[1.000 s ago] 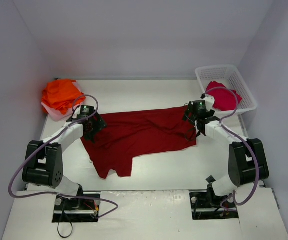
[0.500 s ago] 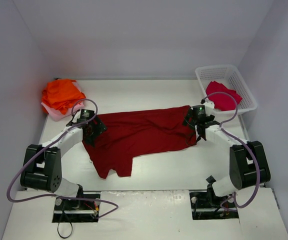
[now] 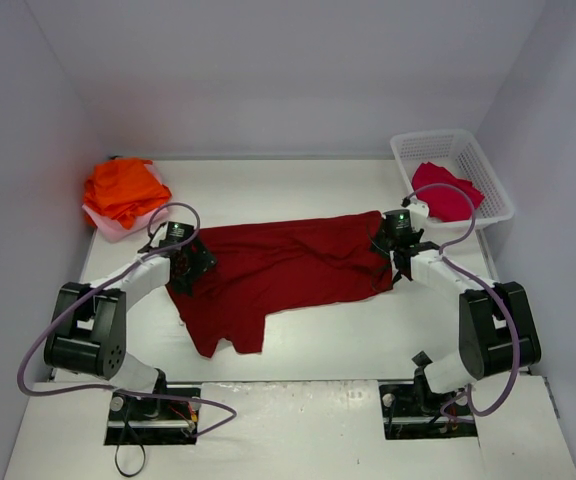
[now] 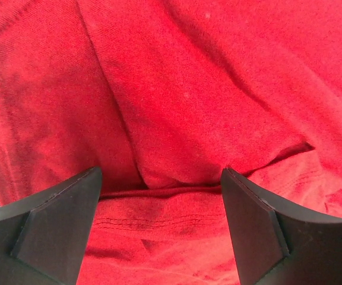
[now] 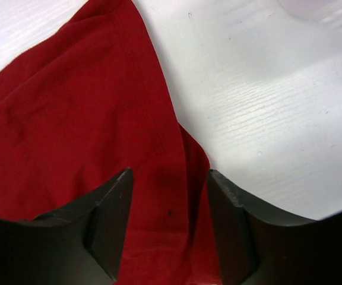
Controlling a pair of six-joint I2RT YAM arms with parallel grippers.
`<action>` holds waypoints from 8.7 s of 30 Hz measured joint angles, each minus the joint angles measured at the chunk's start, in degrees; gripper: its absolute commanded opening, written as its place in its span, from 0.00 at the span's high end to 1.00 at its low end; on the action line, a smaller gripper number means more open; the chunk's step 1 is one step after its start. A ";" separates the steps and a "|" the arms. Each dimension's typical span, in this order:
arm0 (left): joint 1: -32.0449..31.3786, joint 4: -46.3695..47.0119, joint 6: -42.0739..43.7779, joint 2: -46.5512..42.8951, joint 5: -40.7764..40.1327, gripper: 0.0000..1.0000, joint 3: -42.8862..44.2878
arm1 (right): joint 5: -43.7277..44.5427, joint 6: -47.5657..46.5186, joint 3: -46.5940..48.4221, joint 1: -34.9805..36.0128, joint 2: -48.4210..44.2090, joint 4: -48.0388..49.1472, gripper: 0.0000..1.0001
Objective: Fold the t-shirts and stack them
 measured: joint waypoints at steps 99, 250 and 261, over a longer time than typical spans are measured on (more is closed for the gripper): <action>7.32 0.90 4.83 -7.15 -3.52 0.35 -4.81 | 7.41 3.74 0.98 -2.64 4.48 -6.75 1.00; 4.76 -7.93 0.31 -22.53 1.55 0.22 -12.55 | 11.78 22.91 7.13 32.50 3.26 -20.13 0.08; 4.72 -8.81 0.04 -23.89 4.79 0.21 -13.86 | 13.25 27.28 4.85 31.69 5.38 -21.09 0.07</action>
